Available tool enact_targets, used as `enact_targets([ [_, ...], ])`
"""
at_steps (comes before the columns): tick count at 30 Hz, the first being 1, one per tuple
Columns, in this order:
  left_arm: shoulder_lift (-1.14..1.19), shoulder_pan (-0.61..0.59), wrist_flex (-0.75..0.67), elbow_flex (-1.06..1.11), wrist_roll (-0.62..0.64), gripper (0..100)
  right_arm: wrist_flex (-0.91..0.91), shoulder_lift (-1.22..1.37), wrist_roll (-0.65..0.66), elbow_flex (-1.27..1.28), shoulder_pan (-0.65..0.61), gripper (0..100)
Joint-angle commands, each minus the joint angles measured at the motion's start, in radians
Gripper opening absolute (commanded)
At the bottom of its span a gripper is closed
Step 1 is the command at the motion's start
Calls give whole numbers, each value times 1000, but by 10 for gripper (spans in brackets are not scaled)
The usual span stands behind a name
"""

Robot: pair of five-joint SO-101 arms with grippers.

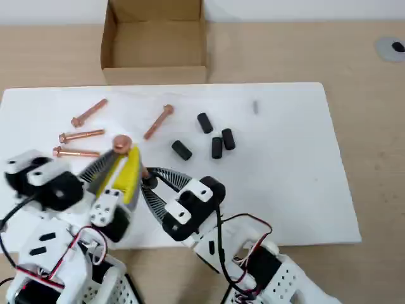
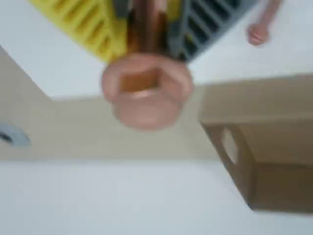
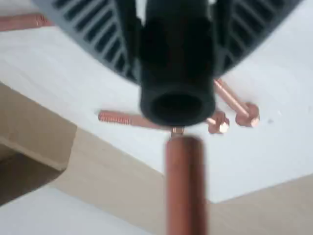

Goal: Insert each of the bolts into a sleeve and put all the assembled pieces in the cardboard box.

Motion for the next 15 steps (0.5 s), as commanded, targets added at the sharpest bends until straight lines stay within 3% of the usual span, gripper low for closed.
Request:
enact_targets([
  [1,-5,37,21,-34,2,5,-29,-165,0,-5,-15,9],
  [10,-5,35,26,11,-2,5,-29,-165,0,-5,-13,9],
  [15,-5,17,21,29,-77,5,-29,-166,0,-5,-13,9],
])
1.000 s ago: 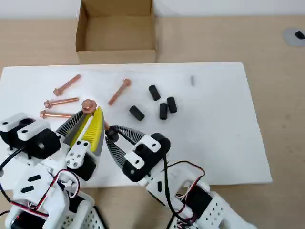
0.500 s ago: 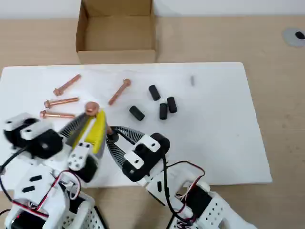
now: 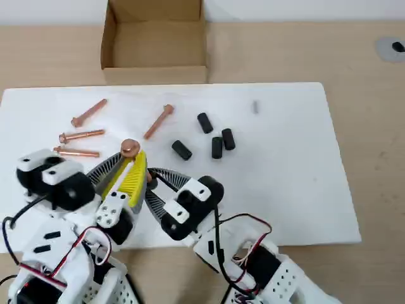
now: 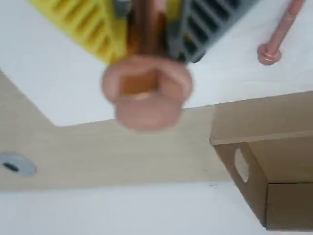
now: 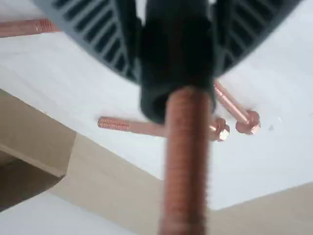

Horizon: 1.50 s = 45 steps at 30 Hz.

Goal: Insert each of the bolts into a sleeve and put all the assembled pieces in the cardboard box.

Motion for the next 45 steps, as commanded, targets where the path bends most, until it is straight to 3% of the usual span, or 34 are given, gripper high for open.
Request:
enact_targets([
  [1,-2,-28,2,5,-26,5,-31,-168,-2,-5,-13,9],
  [7,-2,-135,-84,48,-28,5,-31,-168,-2,-5,-13,9],
  [21,-2,-129,-81,64,-23,6,-31,-168,-2,-5,-13,9],
  [29,-2,61,25,55,-21,12,-34,-170,-2,-5,30,9],
  [36,-2,72,32,55,44,88,-35,-173,-2,-5,61,9],
  [45,1,-104,69,-8,48,147,-35,-173,-2,-5,61,9],
])
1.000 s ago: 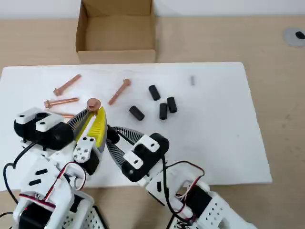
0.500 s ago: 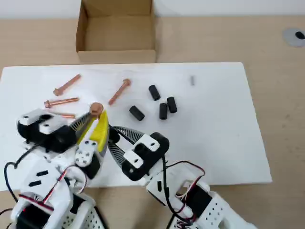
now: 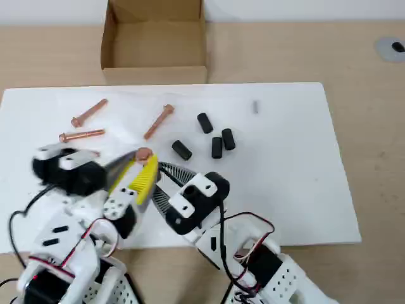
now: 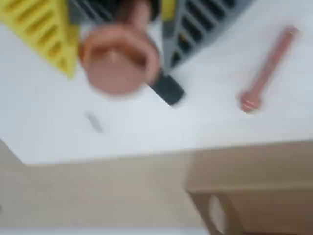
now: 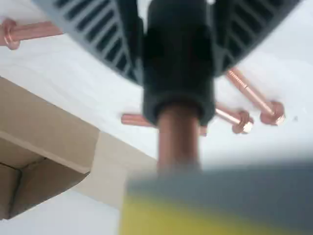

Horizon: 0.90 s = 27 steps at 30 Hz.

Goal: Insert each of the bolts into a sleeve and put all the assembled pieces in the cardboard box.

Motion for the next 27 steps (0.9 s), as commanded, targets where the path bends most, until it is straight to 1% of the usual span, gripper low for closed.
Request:
enact_targets([
  [1,5,-43,60,-77,8,147,-25,-171,0,-5,13,9],
  [4,58,-26,129,-146,18,147,-23,-170,0,-5,13,9],
  [9,206,-28,210,-356,138,178,-23,-165,0,-5,15,9],
  [11,268,-29,219,-427,163,178,-32,-165,0,-5,42,9],
  [13,318,-75,218,-483,175,178,-51,-163,0,-5,97,9],
  [15,367,-170,216,-522,161,178,-57,-157,0,-5,170,9],
  [17,429,-288,233,-543,120,178,-61,-116,-6,-5,262,9],
  [19,512,-396,292,-557,51,178,-103,-61,-69,-15,361,9],
  [21,613,-493,344,-562,-43,178,-157,-1,-104,-59,421,9],
  [24,750,-595,391,-554,-186,178,-175,134,-112,-209,429,9],
  [27,843,-635,416,-534,-310,178,-176,344,-112,-429,433,9],
])
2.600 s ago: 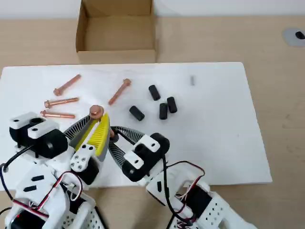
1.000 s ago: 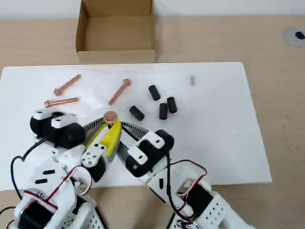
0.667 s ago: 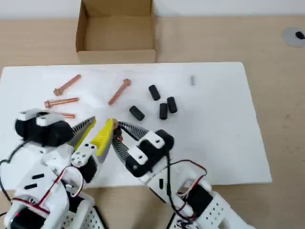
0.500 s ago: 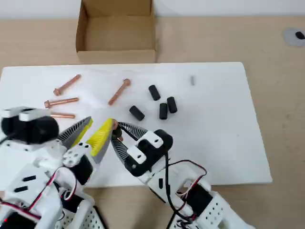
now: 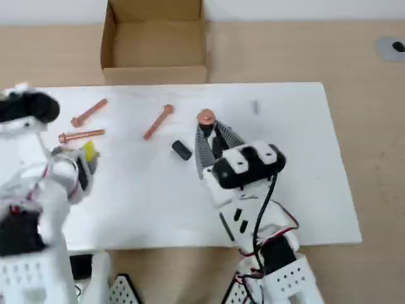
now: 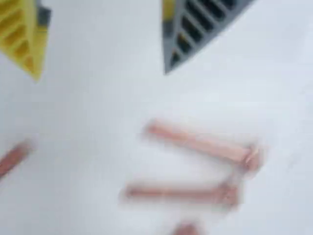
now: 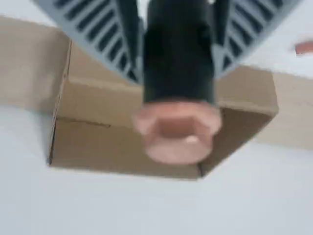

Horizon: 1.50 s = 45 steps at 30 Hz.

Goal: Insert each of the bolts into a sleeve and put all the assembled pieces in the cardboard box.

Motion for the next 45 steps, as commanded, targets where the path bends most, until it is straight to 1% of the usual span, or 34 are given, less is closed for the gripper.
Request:
enact_targets([
  [1,94,-51,21,-2,-130,178,-43,252,-11,-344,27,9],
  [2,102,-57,14,17,-140,178,-40,343,-11,-432,27,9],
  [4,99,-61,0,41,-117,178,-40,539,-11,-610,27,9],
  [8,67,-68,-74,118,-104,178,-40,915,-12,-984,27,9],
  [14,-25,-66,-84,293,-112,178,-48,1394,-11,-1458,47,9],
  [15,-45,-66,-86,319,-118,178,-74,1469,-11,-1524,53,9],
  [20,-154,-68,-80,417,-198,178,-325,1885,-8,-1821,122,9],
  [24,-245,-68,-54,450,-221,178,-353,2219,-5,-2084,168,9],
  [27,-303,-68,-31,459,-219,178,-347,2466,-5,-2324,171,9],
  [29,-334,-68,-44,485,-218,178,-344,2617,-5,-2482,165,9],
  [31,-357,-68,-81,519,-216,178,-298,2743,-5,-2631,147,9],
  [34,-383,-68,-129,588,-216,178,-173,2890,-5,-2835,128,9],
  [38,-420,-68,-173,663,-215,178,-58,3040,-3,-3019,125,13],
  [41,-447,-68,-181,677,-215,178,121,3096,94,-3108,124,16],
  [43,-452,-66,-181,675,-199,178,164,3117,117,-3145,124,52],
  [45,-452,-66,-181,675,-137,178,170,3134,117,-3177,124,118],
])
